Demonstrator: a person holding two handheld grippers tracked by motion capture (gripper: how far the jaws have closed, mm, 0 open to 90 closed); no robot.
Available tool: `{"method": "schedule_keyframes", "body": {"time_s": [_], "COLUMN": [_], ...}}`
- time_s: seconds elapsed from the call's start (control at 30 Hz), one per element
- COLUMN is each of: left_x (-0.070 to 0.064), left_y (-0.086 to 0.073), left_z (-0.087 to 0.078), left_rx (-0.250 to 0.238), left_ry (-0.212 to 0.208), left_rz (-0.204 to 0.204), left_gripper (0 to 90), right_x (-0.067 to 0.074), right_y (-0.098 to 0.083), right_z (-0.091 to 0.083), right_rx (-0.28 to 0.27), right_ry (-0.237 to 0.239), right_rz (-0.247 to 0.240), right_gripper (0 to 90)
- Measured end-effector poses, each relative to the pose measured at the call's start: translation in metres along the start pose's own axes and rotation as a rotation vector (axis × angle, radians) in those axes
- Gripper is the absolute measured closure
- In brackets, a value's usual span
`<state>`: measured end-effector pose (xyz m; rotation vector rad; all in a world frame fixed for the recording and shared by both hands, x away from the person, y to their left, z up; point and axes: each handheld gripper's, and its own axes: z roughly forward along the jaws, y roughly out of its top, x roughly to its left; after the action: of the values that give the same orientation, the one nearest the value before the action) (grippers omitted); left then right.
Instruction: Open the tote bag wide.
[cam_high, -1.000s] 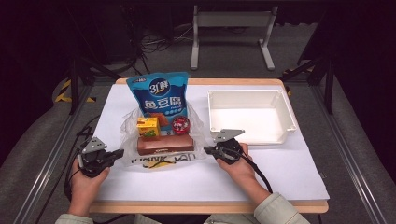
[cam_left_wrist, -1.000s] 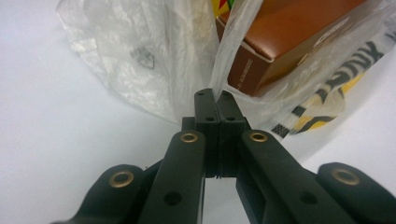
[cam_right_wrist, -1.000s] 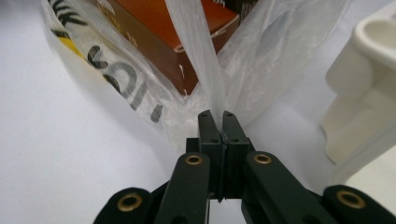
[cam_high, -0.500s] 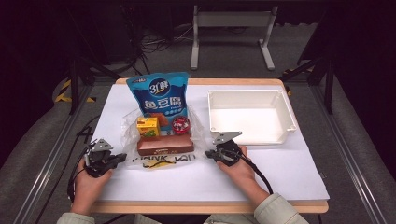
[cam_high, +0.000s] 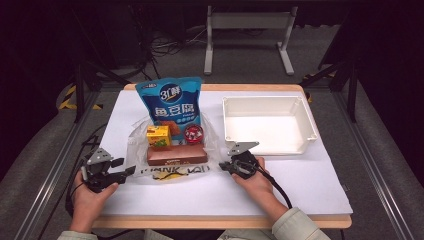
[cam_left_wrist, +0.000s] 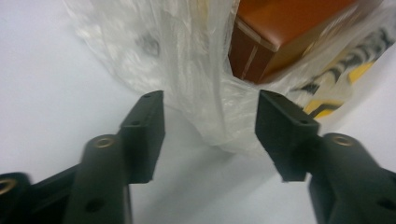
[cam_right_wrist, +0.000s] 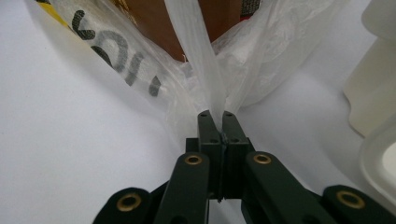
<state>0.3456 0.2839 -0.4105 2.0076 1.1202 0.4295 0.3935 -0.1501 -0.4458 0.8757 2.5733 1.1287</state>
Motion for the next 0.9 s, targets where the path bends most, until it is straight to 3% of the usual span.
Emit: {"method": "schedule_keyframes", "body": {"time_s": [0.23, 0.37, 0.43, 0.7, 0.9], "left_x": [-0.011, -0.015, -0.014, -0.007, -0.005], "left_y": [0.026, 0.039, 0.046, 0.055, 0.047], "left_z": [-0.034, -0.043, -0.043, -0.024, -0.016], "left_rx": [-0.161, -0.231, -0.269, -0.272, -0.234], "left_ry": [0.033, 0.058, 0.083, 0.052, 0.048], "left_rz": [0.025, 0.031, 0.013, -0.030, -0.016], "left_gripper": [33.5, 36.2, 43.0, 57.3, 89.1], "right_x": [0.000, 0.000, 0.001, 0.001, 0.002], "right_y": [0.000, 0.000, 0.000, -0.001, -0.001], "right_z": [0.000, 0.000, 0.000, 0.000, 0.000], "right_rx": [0.000, -0.003, -0.004, -0.005, -0.005], "right_ry": [-0.001, -0.001, -0.003, -0.004, -0.006], "right_rz": [-0.002, -0.001, -0.002, -0.007, -0.014], "right_gripper": [89.8, 89.8, 89.8, 89.8, 89.8]}}
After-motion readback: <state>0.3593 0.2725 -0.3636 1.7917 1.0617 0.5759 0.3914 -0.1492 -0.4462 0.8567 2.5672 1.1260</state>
